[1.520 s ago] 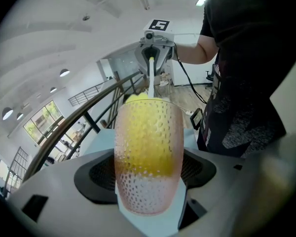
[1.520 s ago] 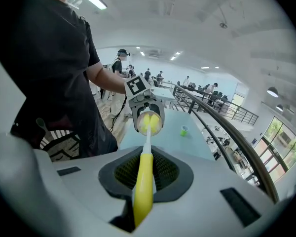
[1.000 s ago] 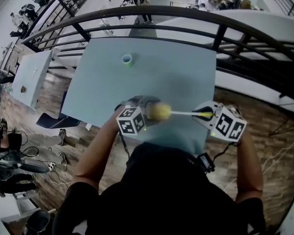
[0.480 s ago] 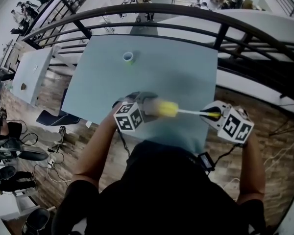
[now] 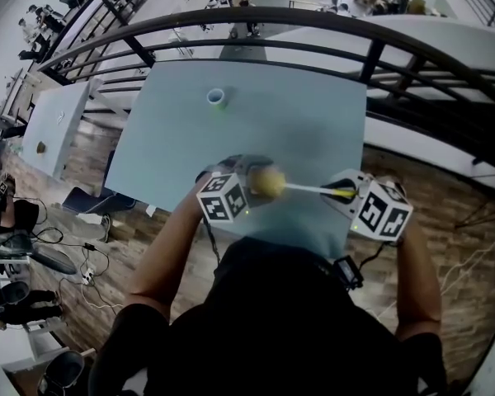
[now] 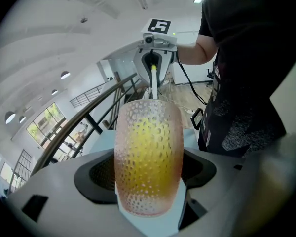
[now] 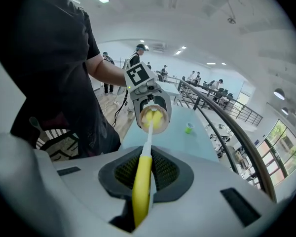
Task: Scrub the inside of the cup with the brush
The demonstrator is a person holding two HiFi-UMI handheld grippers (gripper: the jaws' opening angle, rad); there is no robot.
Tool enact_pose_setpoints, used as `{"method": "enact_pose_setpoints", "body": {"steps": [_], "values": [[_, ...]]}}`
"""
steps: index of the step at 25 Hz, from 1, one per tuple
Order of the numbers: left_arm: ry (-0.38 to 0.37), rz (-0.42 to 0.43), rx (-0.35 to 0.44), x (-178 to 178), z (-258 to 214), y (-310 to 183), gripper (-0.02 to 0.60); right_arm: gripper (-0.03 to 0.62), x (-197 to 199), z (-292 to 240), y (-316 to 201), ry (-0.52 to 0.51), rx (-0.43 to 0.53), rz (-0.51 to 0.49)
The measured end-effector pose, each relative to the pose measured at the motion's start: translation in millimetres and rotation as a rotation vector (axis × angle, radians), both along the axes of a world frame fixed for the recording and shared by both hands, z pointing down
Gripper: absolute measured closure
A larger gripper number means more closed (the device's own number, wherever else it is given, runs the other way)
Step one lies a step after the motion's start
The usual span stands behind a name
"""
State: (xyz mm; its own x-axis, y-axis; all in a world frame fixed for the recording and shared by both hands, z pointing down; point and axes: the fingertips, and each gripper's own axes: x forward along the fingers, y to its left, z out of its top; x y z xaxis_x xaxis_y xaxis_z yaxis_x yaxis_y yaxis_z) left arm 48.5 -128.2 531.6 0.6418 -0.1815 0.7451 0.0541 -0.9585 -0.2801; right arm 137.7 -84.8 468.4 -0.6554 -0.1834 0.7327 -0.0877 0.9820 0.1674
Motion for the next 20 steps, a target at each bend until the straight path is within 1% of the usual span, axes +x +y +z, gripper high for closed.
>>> {"method": "enact_pose_setpoints", "body": {"steps": [2,6,9,13,16,20], "values": [[-0.004,-0.010,-0.008,-2.7,5.9,0.2,0.219,0.554,1.5,2.8,4.4,0.000,-0.010,-0.008],[-0.025,-0.038,-0.016,-14.5,17.1,-6.6,0.219,0.554,13.2,2.0,7.2,0.006,-0.038,0.010],[-0.031,-0.065,-0.026,-24.4,20.2,-11.0,0.219,0.554,21.6,-3.2,7.4,-0.014,-0.044,0.024],[-0.038,-0.087,-0.030,-31.5,20.2,-15.6,0.219,0.554,32.9,-8.2,7.5,-0.006,-0.048,0.041],[-0.050,-0.076,-0.025,-29.1,21.0,-16.7,0.219,0.554,30.0,-7.7,5.2,-0.009,-0.050,0.045],[-0.046,-0.033,-0.020,-14.2,14.7,-8.0,0.219,0.554,16.1,-5.8,2.7,-0.007,-0.040,0.034]]}}
